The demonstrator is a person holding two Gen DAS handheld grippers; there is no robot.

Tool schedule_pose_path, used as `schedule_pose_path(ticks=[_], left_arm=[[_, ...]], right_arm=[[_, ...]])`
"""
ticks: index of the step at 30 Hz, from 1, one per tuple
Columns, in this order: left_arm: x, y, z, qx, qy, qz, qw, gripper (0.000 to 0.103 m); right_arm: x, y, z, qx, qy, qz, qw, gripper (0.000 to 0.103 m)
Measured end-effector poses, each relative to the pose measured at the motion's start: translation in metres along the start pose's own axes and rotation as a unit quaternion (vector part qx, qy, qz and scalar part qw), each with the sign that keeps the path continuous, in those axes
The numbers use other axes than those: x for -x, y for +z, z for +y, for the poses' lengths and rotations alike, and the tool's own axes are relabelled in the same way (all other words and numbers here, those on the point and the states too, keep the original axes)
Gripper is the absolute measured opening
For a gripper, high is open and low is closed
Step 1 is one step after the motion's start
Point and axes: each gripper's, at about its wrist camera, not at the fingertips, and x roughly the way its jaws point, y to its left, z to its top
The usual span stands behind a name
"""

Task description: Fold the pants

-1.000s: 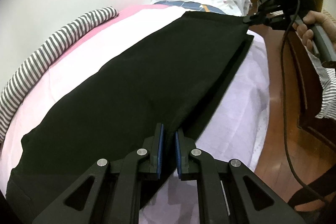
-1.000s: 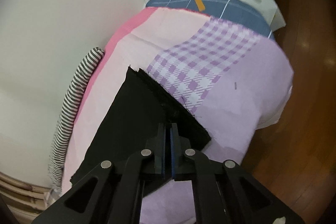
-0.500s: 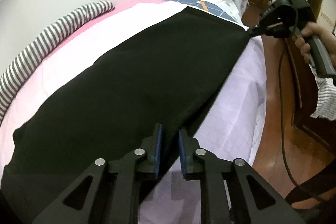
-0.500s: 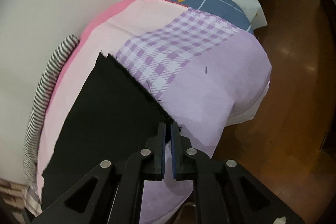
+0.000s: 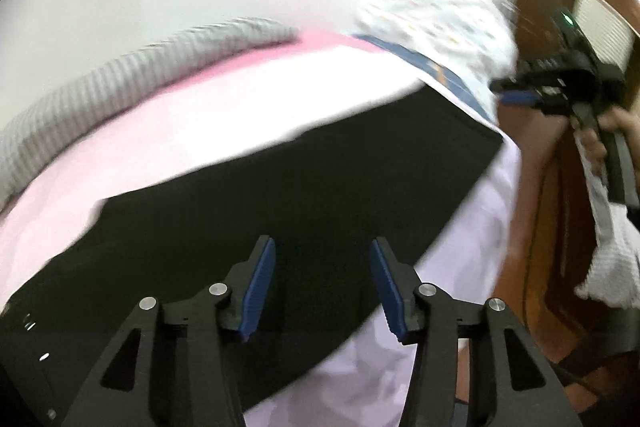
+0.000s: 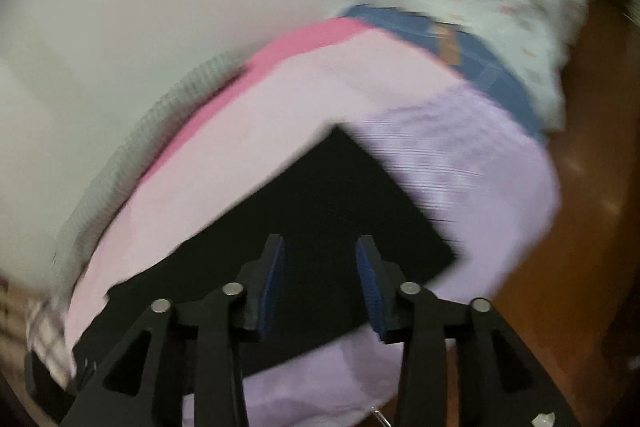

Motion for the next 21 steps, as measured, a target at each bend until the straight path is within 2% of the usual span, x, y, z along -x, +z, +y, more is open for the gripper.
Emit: schedule_pose_path(ticks=[2, 4, 7, 10, 14, 21], left_arm=[[0.015, -0.003, 0.031, 0.032, 0.039, -0.014, 0.9986, 0.052], [0.029, -0.008, 0.064, 0.066, 0.084, -0.024, 0.9939, 0.052], [0.048, -0.022, 0.11, 0.111, 0.154, -0.031, 0.9812, 0.052], [0.057, -0.037, 0.139, 0.138, 0.206, -0.026, 0.9685, 0.052], [0.064, -0.061, 0.173, 0.185, 0.241, -0.02, 0.9524, 0.052], [0.068, -0.095, 0.217, 0.262, 0.275, -0.006, 0.9251, 0.052]], right_arm=[[-0.017, 0.0, 0.041, 0.05, 0.039, 0.027, 0.998, 0.041], [-0.038, -0.003, 0.082, 0.095, 0.08, 0.064, 0.99, 0.042], [-0.073, -0.016, 0.146, 0.164, 0.122, 0.113, 0.972, 0.042], [-0.104, -0.03, 0.2, 0.208, 0.152, 0.148, 0.955, 0.042], [-0.14, -0.05, 0.262, 0.267, 0.182, 0.183, 0.928, 0.042], [-0.185, -0.071, 0.321, 0.339, 0.184, 0.239, 0.891, 0.042]])
